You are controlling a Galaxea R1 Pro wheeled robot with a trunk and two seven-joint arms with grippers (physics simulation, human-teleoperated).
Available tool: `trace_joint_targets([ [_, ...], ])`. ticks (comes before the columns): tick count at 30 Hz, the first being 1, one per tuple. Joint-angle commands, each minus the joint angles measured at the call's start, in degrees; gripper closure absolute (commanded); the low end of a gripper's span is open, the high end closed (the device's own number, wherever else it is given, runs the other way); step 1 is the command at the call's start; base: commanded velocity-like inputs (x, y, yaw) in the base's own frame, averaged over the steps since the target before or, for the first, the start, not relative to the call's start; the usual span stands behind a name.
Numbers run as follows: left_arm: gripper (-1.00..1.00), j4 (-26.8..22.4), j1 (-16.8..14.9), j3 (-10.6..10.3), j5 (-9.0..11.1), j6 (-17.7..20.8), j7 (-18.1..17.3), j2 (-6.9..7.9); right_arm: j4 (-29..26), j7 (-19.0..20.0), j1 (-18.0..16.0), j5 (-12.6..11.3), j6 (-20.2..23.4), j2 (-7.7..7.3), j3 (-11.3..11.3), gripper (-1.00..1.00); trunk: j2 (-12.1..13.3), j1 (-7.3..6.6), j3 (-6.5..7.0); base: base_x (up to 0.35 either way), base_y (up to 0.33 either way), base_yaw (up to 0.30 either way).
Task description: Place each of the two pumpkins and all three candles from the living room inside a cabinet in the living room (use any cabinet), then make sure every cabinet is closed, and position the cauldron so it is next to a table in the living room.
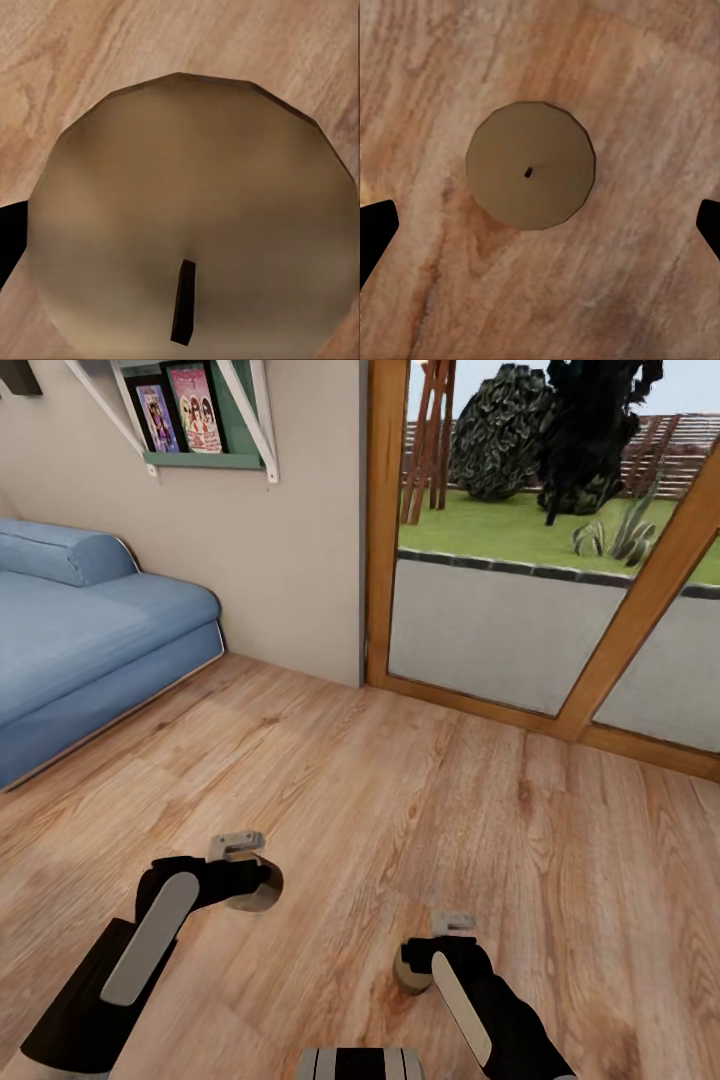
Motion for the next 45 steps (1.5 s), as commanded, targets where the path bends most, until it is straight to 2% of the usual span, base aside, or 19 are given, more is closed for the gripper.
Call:
trace_joint_targets([
  [1,1.0,-0.04,-0.19,-0.07,0.48,0.12,0.57,0.05,-0.06,-0.52,-0.03,-0.61,0.1,-0.01,0.13,-1.0,-0.02,0.0,-0.05,0.093,0.0,0.0],
  [18,1.0,0.01,-0.68,-0.48,0.62,0.12,0.65,0.25,-0.06,0.07,0.03,-0.7,0.03,0.05,0.24,-1.0,-0.02,0.0,-0.05,0.105,0.012,0.0],
  [32,1.0,0.01,-0.68,-0.41,0.62,0.12,0.65,0.27,-0.06,0.11,0.04,-0.66,0.09,0.09,0.87,-1.0,-0.02,0.0,-0.05,0.016,0.004,0.0],
  [45,1.0,0.01,-0.68,-0.48,0.62,0.12,0.65,0.44,-0.06,0.86,0.04,-0.66,0.05,0.12,0.94,-1.0,-0.19,0.33,-2.93,0.0,0.0,0.0],
])
